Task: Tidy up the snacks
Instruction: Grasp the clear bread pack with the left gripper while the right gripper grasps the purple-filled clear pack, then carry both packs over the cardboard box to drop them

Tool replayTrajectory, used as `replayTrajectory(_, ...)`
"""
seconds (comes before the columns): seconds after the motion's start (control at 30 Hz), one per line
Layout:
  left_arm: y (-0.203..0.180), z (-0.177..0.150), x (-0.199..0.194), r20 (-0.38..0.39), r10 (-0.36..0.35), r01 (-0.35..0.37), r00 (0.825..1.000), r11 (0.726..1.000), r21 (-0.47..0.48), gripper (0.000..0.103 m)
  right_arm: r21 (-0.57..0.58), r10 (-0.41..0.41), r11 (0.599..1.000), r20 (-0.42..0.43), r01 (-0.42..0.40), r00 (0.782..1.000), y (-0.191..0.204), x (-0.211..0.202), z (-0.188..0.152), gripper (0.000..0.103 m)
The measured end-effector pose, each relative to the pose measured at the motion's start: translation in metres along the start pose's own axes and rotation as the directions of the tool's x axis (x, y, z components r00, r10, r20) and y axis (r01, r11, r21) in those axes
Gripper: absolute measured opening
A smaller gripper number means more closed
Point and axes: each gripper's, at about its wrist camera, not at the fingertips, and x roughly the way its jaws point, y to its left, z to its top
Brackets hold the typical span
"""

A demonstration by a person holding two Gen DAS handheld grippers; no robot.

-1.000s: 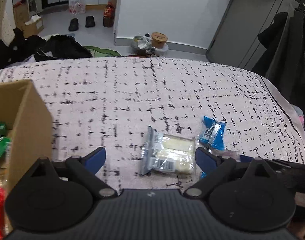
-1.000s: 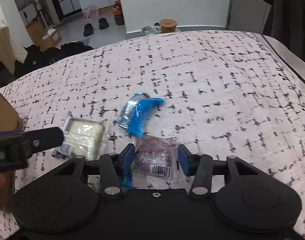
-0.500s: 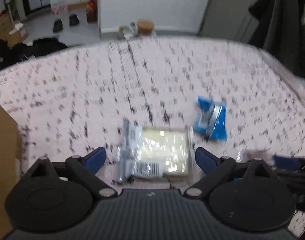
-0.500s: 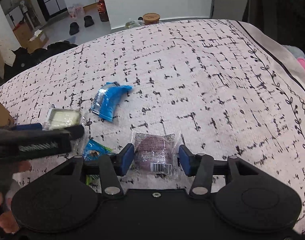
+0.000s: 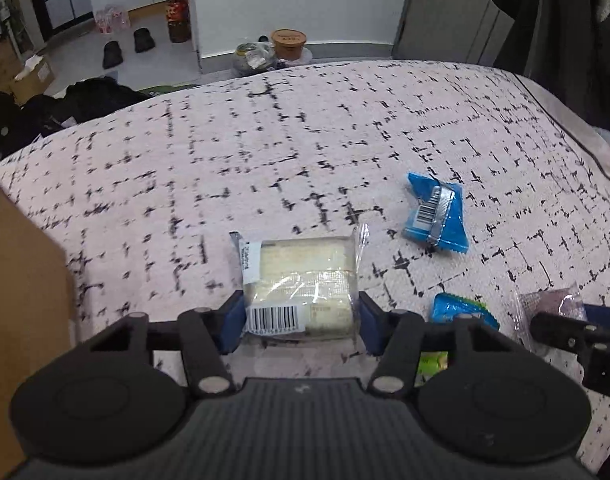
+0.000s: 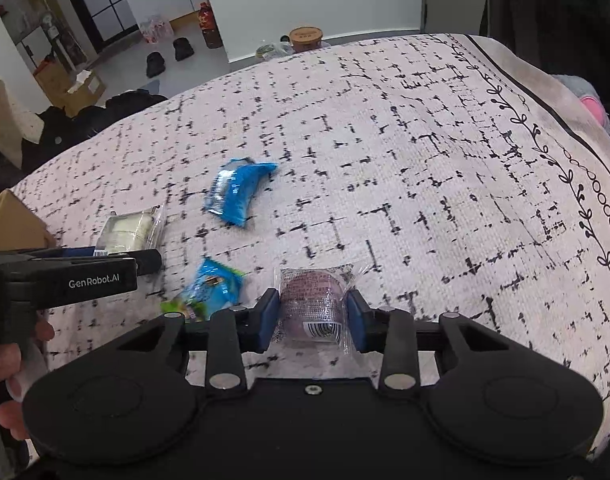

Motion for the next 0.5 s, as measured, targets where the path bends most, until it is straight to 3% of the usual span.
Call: replayTrajectory(0.5,0.014,-0.001,-0.069,0.134,-0.071,0.074,0.988,0.997,-0.021,0.055,-0.045,0.055,0.998,0.095,-0.051,0.994,0.039,-0.036,0.007,0.036)
